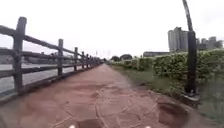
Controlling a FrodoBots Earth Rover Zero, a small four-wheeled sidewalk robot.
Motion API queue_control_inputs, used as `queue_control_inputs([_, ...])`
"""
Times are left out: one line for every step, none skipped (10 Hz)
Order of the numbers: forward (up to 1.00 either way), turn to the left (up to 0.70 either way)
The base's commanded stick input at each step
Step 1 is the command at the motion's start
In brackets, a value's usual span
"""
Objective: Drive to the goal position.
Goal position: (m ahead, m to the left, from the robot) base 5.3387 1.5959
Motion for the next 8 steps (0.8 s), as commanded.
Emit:
queue_control_inputs([1.0,0.01])
queue_control_inputs([1.0,0.01])
queue_control_inputs([1.0,0.01])
queue_control_inputs([1.0,0.01])
queue_control_inputs([1.0,0.01])
queue_control_inputs([1.0,0.01])
queue_control_inputs([1.0,0.01])
queue_control_inputs([1.0,0.01])
